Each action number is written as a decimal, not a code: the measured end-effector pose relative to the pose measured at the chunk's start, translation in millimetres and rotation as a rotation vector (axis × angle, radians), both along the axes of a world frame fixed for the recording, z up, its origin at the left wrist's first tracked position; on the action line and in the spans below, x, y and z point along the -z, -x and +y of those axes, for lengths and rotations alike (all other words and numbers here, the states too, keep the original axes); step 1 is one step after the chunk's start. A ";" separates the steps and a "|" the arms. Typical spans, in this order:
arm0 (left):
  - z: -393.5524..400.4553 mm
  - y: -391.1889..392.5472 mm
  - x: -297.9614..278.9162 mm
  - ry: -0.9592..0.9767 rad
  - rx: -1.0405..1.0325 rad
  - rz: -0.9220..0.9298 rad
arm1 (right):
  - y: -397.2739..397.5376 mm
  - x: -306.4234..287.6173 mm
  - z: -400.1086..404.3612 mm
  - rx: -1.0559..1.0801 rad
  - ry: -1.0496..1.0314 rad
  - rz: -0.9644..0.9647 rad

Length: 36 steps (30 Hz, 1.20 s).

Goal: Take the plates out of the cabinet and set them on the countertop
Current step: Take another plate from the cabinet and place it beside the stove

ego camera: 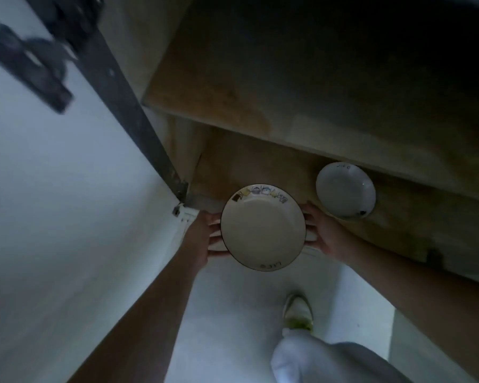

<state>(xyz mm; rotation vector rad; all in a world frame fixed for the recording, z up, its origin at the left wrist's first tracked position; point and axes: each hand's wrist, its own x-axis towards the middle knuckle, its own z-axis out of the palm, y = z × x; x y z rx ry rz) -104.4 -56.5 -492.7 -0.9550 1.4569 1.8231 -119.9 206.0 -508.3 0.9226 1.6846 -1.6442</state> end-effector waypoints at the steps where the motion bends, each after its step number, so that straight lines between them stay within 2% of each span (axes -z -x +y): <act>1: -0.6 -8.5 -14.4 0.007 -0.004 -0.010 | -10.6 -16.9 -1.5 0.006 -0.003 -0.007; 12: -40.9 -92.9 -198.0 0.023 -0.022 -0.075 | -112.9 -207.5 -43.9 0.029 0.023 -0.015; 15: -55.5 -118.4 -252.2 0.015 -0.030 -0.082 | -132.9 -262.0 -54.4 -0.101 -0.022 -0.004; 19: -65.8 -154.2 -321.3 -0.023 -0.094 -0.048 | -151.6 -333.9 -64.7 -0.258 -0.129 0.116; 25: -78.1 -202.2 -415.7 -0.052 -0.098 0.009 | -197.1 -439.0 -73.5 -0.228 -0.222 0.215; 31: -88.4 -234.9 -514.2 -0.121 0.031 0.105 | -254.8 -531.2 -69.6 -0.067 -0.172 0.269; 36: -86.2 -265.5 -573.0 -0.086 0.086 0.189 | -297.8 -596.4 -58.6 -0.001 -0.119 0.335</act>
